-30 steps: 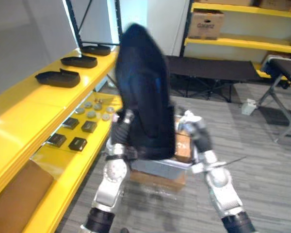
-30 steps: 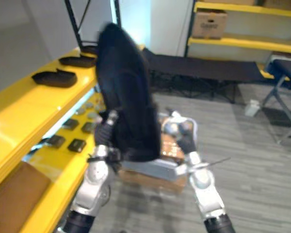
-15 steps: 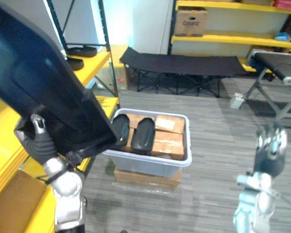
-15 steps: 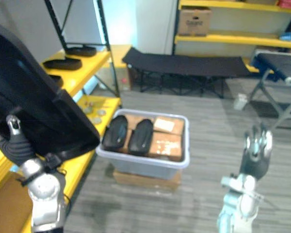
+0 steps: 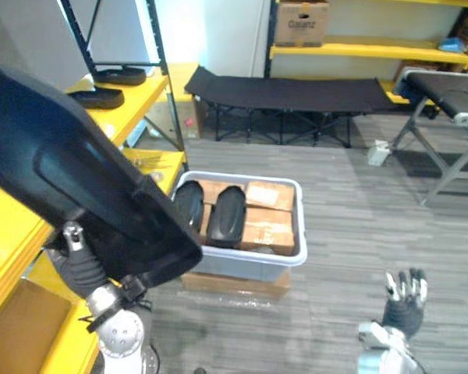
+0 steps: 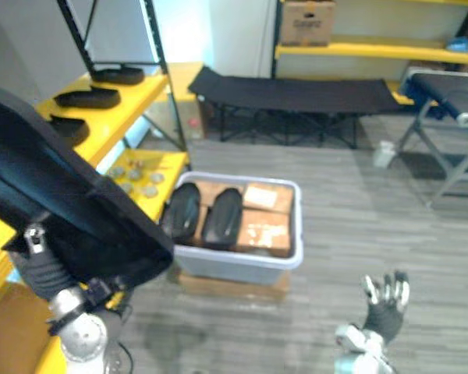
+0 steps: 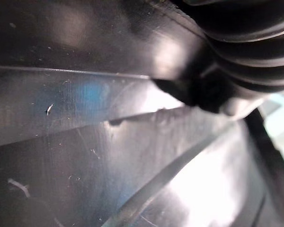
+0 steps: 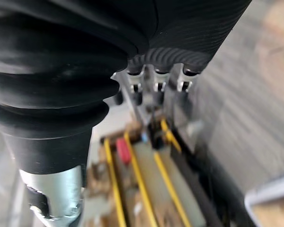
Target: Walk over and take plastic housings, then place them on the shelf
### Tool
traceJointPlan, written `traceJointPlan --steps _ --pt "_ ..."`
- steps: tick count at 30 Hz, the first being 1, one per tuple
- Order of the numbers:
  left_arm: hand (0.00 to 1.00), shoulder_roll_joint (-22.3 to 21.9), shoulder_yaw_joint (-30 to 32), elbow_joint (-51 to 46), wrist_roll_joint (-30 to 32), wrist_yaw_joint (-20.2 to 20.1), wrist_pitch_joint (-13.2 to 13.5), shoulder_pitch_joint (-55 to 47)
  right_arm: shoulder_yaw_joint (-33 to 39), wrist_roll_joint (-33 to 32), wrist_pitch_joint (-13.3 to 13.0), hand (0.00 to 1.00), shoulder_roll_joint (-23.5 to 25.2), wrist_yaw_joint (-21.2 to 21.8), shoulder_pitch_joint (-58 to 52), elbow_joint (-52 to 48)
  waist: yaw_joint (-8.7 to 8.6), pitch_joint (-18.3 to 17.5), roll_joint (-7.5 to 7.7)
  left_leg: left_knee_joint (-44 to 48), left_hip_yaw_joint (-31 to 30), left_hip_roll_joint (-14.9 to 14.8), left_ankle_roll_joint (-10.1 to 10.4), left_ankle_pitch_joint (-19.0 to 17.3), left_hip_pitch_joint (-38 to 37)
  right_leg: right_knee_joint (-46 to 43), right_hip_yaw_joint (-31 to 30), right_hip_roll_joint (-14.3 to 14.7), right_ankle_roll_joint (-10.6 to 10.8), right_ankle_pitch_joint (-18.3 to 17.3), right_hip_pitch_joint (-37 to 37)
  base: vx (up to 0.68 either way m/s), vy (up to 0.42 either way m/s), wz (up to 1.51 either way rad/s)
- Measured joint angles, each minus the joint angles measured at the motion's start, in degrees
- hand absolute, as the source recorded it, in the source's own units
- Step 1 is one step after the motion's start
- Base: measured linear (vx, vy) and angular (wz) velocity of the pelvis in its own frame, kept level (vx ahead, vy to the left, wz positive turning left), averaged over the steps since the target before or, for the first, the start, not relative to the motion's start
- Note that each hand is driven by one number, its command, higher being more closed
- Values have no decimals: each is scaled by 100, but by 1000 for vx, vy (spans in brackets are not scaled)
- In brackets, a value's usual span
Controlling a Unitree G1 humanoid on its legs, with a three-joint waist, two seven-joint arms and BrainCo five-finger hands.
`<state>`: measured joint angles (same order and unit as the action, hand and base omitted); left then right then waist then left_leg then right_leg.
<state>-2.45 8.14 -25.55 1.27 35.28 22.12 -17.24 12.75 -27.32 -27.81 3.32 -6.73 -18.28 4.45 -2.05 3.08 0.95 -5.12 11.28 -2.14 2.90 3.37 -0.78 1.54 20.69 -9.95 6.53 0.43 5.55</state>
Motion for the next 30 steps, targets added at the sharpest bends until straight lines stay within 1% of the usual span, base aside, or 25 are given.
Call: traceJointPlan --steps 1,2,3,5,6,8,10,11,13,14,15,16,18,20,22,23,24,25,26,27,28,30 --pt "100 -3 94 -51 34 56 -24 -9 -82 3 12 0 -46 50 69 0 39 19 -1 0 -101 20 -6 9 -4 1 101 -11 7 -6 31 47 29 66" --pt "100 -11 257 -119 119 124 -85 -13 -205 7 23 0 -105 79 175 0 119 64 -2 1 -215 58 -11 18 4 -3 234 -28 28 -25 92 36 28 69" --pt "100 -21 506 -213 168 206 -116 -51 -382 25 70 0 -180 114 339 5 242 109 -3 1 -402 97 -49 48 26 -5 417 -64 46 -36 183 52 20 82" --pt "100 -46 984 -435 163 263 -148 -179 -658 236 162 0 -266 175 640 36 413 128 12 3 -782 219 -102 103 144 -6 813 -107 108 -79 311 46 11 95" --pt "100 -48 1114 -500 164 272 -164 -223 -750 314 180 0 -287 191 730 62 481 134 24 3 -859 247 -112 112 178 -6 924 -113 118 -86 338 59 13 92" --pt "100 -82 1630 -576 145 210 -160 -337 -1110 578 263 0 -401 167 1041 115 756 204 71 5 -1188 362 -144 142 214 -28 1257 -166 120 -87 496 61 33 84" --pt "100 -208 1940 -578 83 174 -94 -452 -1366 579 308 0 -385 161 1296 221 937 209 85 8 -1408 426 -165 156 211 -173 1464 -223 119 -87 575 53 61 68" --pt "100 -257 2015 -582 81 165 -77 -484 -1425 580 309 0 -382 160 1381 284 967 211 89 9 -1468 446 -169 159 213 -222 1510 -242 118 -88 581 49 78 53" --pt "100 -279 2111 -581 -36 118 -35 -558 -1555 589 347 0 -370 159 1568 377 1084 236 121 30 -1551 506 -177 163 211 -299 1553 -304 106 -95 622 28 55 28" --pt "100 -290 2176 -581 -123 45 33 -586 -1698 590 409 0 -355 163 1687 399 1120 262 163 30 -1562 537 -179 162 211 -317 1556 -334 104 -96 625 7 38 6" --pt "100 -293 2213 -581 -123 10 45 -591 -1763 591 415 0 -346 170 1718 399 1119 278 184 30 -1562 542 -184 158 210 -321 1554 -340 96 -101 625 0 0 0" --pt "100 -295 2251 -580 -122 -41 48 -604 -1874 597 452 0 -339 188 1755 396 1119 315 207 25 -1554 543 -203 137 195 -346 1549 -344 31 -142 624 -45 7 -5" --pt "100 -304 2253 -578 -118 -62 47 -654 -1983 599 591 0 -343 205 1740 396 1103 362 217 6 -1536 531 -201 100 182 -373 1525 -336 -69 -217 615 -49 -12 -8" --pt "100 -307 2252 -577 -92 -57 44 -669 -2046 599 785 0 -351 315 1714 387 1086 383 262 4 -1527 522 -229 82 184 -360 1521 -314 -145 -359 617 -45 -44 -6" --pt "100 -304 2213 -571 -98 -65 39 -653 -2078 593 922 0 -377 451 1647 336 1076 402 287 2 -1521 523 -217 91 223 -331 1538 -294 -112 -491 653 -56 -65 6" --pt "100 -311 2197 -572 -104 -69 40 -642 -2073 594 1019 0 -390 537 1568 286 1073 404 277 1 -1502 524 -218 91 242 -335 1567 -277 -33 -528 660 -52 -59 20" --pt "100 -309 2184 -574 -131 -81 40 -634 -2075 604 1062 0 -421 577 1478 232 1057 403 275 2 -1342 458 -220 92 282 -335 1678 -252 23 -530 672 -44 -57 29" --pt "100 -303 2152 -574 -147 -93 41 -621 -2073 619 1065 0 -449 584 1433 205 1045 401 296 3 -1236 421 -224 96 293 -339 1741 -241 64 -508 696 -19 -64 47" --pt "100 -296 2031 -575 -232 -158 44 -605 -2072 637 1066 0 -517 590 1346 140 1031 450 249 3 -1078 364 -219 156 294 -348 1885 -222 90 -493 776 -13 -50 57" --pt "100 -294 1911 -586 -299 -229 48 -604 -2058 702 1065 0 -610 613 1280 89 1025 479 206 3 -1095 369 -195 205 291 -381 2004 -229 95 -490 847 -9 -34 56" --pt "100 -293 1870 -599 -296 -264 60 -603 -2043 742 1065 0 -655 660 1255 67 1013 478 200 3 -1093 373 -180 216 293 -403 2041 -241 94 -490 868 7 17 42" --pt "100 -287 1781 -715 -289 -381 174 -595 -1953 790 1042 0 -713 749 1242 9 1008 478 194 3 -1094 403 -194 207 289 -576 2043 -317 93 -490 867 31 33 27"
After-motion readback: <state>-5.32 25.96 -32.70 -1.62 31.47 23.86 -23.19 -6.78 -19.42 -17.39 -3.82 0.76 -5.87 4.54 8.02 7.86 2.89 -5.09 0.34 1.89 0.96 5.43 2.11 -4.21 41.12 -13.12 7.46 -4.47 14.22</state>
